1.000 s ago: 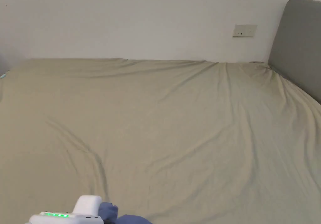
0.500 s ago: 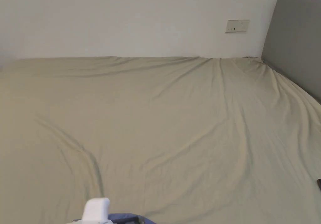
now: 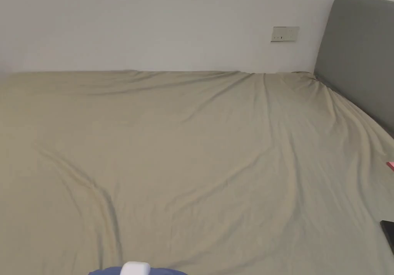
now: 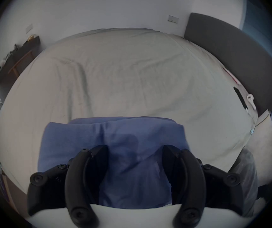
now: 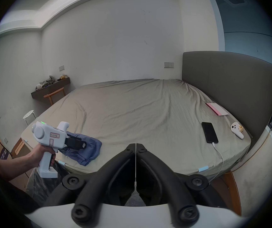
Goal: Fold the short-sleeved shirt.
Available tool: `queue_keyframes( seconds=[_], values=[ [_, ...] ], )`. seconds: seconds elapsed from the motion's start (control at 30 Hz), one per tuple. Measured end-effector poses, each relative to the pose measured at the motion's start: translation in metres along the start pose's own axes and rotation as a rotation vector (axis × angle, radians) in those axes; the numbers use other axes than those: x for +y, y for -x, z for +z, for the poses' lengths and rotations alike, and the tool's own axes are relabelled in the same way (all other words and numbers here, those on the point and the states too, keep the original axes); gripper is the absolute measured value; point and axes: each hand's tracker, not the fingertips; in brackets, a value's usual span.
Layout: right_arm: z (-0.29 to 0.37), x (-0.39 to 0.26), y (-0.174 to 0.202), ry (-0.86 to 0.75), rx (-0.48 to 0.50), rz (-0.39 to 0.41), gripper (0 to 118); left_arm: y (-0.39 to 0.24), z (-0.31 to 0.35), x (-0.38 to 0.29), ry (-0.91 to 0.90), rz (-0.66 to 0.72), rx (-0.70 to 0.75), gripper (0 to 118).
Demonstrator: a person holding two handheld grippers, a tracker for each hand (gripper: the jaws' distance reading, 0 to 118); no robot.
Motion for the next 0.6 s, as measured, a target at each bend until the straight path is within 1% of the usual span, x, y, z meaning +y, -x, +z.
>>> queue_keyframes(
  seconds=[0.1,0.23,0.3,0.33,0.37,0.4,0.43,0.47,0.5,0.53,0.57,0.6],
  values=[
    [0.003,-0.003,-0.004,0.006,-0.005,-0.027,2,-0.016,0.003,-0.004,-0.021,-0.044,0.075,71],
    [0.000,-0.004,-0.005,0.014,-0.004,-0.043,2,-0.017,-0.002,-0.017,-0.041,-0.052,0.087,71],
    [-0.003,-0.003,-0.002,0.019,-0.001,-0.034,2,-0.015,-0.001,-0.020,-0.058,-0.081,0.085,71],
    [-0.003,-0.001,0.000,0.019,0.001,-0.023,2,-0.010,0.003,-0.016,-0.051,-0.074,0.071,71],
    [-0.003,0.001,0.004,0.015,-0.002,-0.004,2,0.001,0.011,-0.008,-0.022,-0.002,0.008,71],
    [-0.002,0.004,0.006,0.006,-0.002,0.011,2,0.019,0.023,-0.003,-0.030,0.099,-0.080,71],
    [-0.001,0.007,0.008,-0.005,0.003,0.021,2,0.040,0.037,0.002,-0.080,0.226,-0.196,71],
    [0.000,0.009,0.010,-0.013,0.013,0.023,2,0.061,0.050,0.003,-0.114,0.315,-0.284,71],
    [-0.001,0.012,0.012,-0.018,0.022,0.022,2,0.080,0.063,0.004,-0.150,0.372,-0.343,70],
    [-0.002,0.014,0.013,-0.022,0.031,0.023,2,0.097,0.077,0.005,-0.174,0.388,-0.365,55],
    [-0.005,0.017,0.016,-0.026,0.041,0.026,2,0.115,0.091,0.006,-0.203,0.383,-0.367,31],
    [-0.007,0.019,0.018,-0.030,0.051,0.028,2,0.129,0.103,0.006,-0.223,0.363,-0.319,5]
  ],
)
